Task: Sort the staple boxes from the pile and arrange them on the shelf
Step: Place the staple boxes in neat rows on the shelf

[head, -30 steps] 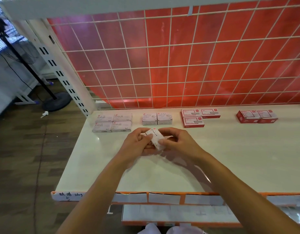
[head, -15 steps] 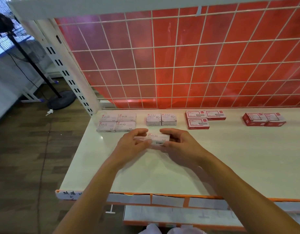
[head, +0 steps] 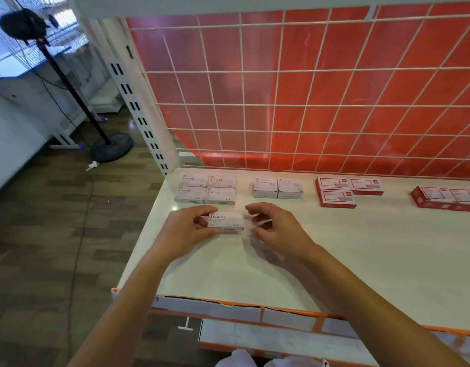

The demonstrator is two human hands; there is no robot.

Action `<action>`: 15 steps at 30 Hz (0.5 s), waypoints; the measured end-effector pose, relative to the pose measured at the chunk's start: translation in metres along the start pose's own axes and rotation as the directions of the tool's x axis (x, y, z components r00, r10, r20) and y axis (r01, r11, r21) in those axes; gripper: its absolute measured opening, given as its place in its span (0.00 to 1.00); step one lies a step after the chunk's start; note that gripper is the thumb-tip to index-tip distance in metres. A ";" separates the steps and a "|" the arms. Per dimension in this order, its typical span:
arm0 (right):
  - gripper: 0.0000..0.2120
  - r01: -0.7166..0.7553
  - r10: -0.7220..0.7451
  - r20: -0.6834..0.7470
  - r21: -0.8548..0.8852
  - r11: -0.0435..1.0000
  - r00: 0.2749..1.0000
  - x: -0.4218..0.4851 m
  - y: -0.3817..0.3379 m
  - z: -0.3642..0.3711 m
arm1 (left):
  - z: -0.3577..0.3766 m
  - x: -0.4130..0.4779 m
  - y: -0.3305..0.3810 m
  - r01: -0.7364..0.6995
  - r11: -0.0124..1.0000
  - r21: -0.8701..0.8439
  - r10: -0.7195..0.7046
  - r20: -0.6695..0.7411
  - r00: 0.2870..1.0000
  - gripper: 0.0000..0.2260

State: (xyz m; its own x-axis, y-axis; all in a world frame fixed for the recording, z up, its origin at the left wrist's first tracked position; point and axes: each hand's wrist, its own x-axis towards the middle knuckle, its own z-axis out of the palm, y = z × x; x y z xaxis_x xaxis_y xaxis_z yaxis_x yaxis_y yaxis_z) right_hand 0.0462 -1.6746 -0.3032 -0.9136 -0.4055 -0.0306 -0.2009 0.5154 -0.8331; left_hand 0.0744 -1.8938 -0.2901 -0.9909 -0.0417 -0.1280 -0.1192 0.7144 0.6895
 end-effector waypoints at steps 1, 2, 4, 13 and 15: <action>0.21 0.014 -0.015 -0.009 -0.042 0.999 1.000 0.002 -0.001 0.003 | -0.005 0.000 -0.006 0.009 1.000 0.005 -0.009 -0.004 1.000 0.25; 0.20 0.024 -0.026 -0.015 -0.079 0.997 1.000 0.004 -0.002 0.007 | -0.010 0.000 -0.011 0.015 1.000 0.015 -0.015 -0.006 1.000 0.25; 0.19 0.035 -0.039 -0.027 -0.151 0.988 0.999 0.009 -0.004 0.014 | -0.020 0.000 -0.020 0.008 0.999 0.042 -0.008 -0.013 1.000 0.25; 0.18 0.024 -0.073 -0.101 -0.422 0.906 0.992 0.025 -0.016 0.043 | -0.048 0.013 -0.057 -0.022 0.989 0.147 0.035 -0.086 0.996 0.25; 0.18 0.017 -0.083 -0.127 -0.453 0.891 0.988 0.027 -0.018 0.048 | -0.050 0.016 -0.061 -0.026 0.988 0.151 0.039 -0.089 0.995 0.24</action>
State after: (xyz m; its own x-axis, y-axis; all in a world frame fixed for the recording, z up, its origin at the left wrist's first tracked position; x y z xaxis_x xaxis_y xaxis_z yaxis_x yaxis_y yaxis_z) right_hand 0.0425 -1.7309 -0.3157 -0.9312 -0.3477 0.1097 -0.3547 0.7947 -0.4925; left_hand 0.0631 -1.9729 -0.2990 -0.9965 -0.0754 -0.0371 -0.0830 0.8126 0.5768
